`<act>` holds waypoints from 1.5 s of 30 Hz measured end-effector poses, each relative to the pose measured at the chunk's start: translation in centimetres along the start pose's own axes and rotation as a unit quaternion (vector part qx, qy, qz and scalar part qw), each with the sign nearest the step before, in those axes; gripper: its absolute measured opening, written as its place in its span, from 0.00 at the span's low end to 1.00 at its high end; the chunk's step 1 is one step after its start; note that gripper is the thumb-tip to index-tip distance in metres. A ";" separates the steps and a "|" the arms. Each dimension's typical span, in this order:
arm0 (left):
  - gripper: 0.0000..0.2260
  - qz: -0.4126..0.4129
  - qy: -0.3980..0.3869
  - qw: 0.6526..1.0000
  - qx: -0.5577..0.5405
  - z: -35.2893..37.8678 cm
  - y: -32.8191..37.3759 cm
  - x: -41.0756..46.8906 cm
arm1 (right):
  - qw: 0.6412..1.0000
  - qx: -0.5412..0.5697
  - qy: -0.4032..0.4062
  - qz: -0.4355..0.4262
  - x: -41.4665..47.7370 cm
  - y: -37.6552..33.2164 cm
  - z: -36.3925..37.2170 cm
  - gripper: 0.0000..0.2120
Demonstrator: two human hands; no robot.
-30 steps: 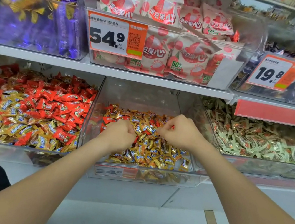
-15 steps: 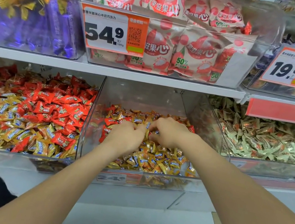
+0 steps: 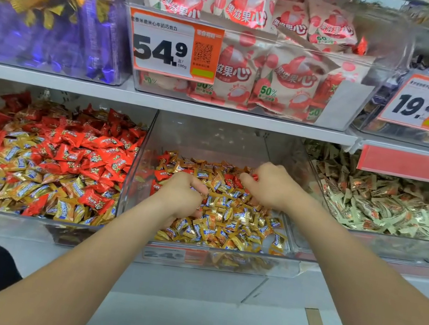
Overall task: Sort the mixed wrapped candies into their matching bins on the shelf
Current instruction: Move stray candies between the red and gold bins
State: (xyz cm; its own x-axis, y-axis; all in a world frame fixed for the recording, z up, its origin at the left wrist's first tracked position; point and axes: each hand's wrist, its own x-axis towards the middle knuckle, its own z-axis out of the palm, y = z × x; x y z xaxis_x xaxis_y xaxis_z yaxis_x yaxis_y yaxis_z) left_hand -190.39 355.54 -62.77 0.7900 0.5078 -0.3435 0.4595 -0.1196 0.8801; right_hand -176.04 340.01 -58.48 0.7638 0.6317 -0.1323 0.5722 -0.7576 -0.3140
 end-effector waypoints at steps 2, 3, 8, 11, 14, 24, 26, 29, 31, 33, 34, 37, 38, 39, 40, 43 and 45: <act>0.12 0.026 0.000 0.999 0.034 0.3 0.5 -0.1 | 0.999 -0.017 0.034 0.016 -0.3 0.8 -0.7 0.21; 0.13 0.047 0.002 0.996 0.070 0.4 0.8 0.0 | 0.998 -0.026 0.057 0.020 -0.5 1.1 -1.1 0.19; 0.11 0.145 0.033 0.940 0.308 1.0 0.8 1.4 | 0.994 -0.058 0.093 -0.007 -1.1 2.3 -1.7 0.13; 0.16 0.156 0.020 0.899 0.408 1.2 0.2 2.4 | 0.989 -0.112 0.091 -0.031 -1.2 2.4 -1.6 0.15; 0.27 0.169 -0.016 0.884 0.435 1.3 0.1 2.9 | 0.976 -0.204 0.065 -0.035 -1.2 2.6 -1.4 0.06; 0.14 0.169 -0.004 0.882 0.439 0.6 -0.3 3.2 | 0.923 -0.377 -0.080 -0.027 -0.4 2.2 1.3 0.22; 0.19 0.173 -0.013 0.883 0.436 0.4 -0.7 3.3 | 0.930 -0.356 -0.090 -0.012 -0.4 2.1 1.7 0.26; 0.22 0.174 -0.020 0.882 0.438 0.2 -1.1 3.5 | 0.953 -0.287 -0.094 0.004 0.0 2.5 1.6 0.20; 0.21 0.175 -0.012 0.881 0.440 0.1 -1.2 3.6 | 0.977 -0.187 -0.097 0.017 0.1 2.9 1.2 0.15; 0.17 0.168 0.005 0.885 0.434 0.0 -1.3 3.5 | 0.991 -0.081 -0.106 0.011 0.0 3.3 0.8 0.14; 0.15 0.166 0.012 0.883 0.438 0.0 -1.3 3.5 | 0.993 -0.039 -0.115 0.006 -0.2 3.4 0.7 0.13; 0.17 0.163 0.010 0.877 0.451 0.3 -1.3 3.6 | 0.988 0.078 -0.136 0.003 -0.9 3.3 0.8 0.11; 0.19 0.162 0.005 0.877 0.453 0.4 -1.3 3.6 | 0.981 0.127 -0.146 0.003 -1.0 3.2 0.9 0.10; 0.20 0.163 0.003 0.876 0.455 0.4 -1.4 3.6 | 0.972 0.176 -0.154 0.004 -1.1 3.1 1.0 0.08; 0.21 0.166 0.007 0.876 0.453 0.4 -1.4 3.7 | 0.964 0.216 -0.155 0.005 -1.2 3.0 0.9 0.07; 0.18 0.158 0.028 0.888 0.431 0.4 -1.4 3.7 | 0.943 0.294 -0.157 0.011 -1.5 2.6 0.4 0.09; 0.11 0.155 0.036 0.888 0.432 0.4 -1.3 3.6 | 0.926 0.342 -0.159 0.022 -1.8 2.4 0.1 0.10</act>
State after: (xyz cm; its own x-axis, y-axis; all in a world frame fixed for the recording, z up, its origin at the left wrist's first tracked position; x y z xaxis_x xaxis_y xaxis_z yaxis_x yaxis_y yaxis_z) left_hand -187.99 357.21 -65.26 0.9189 0.3863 -0.0801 0.3896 -0.8563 0.3390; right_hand -176.04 337.09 -59.09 0.5927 0.7017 -0.3953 0.1362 -0.5710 -0.8096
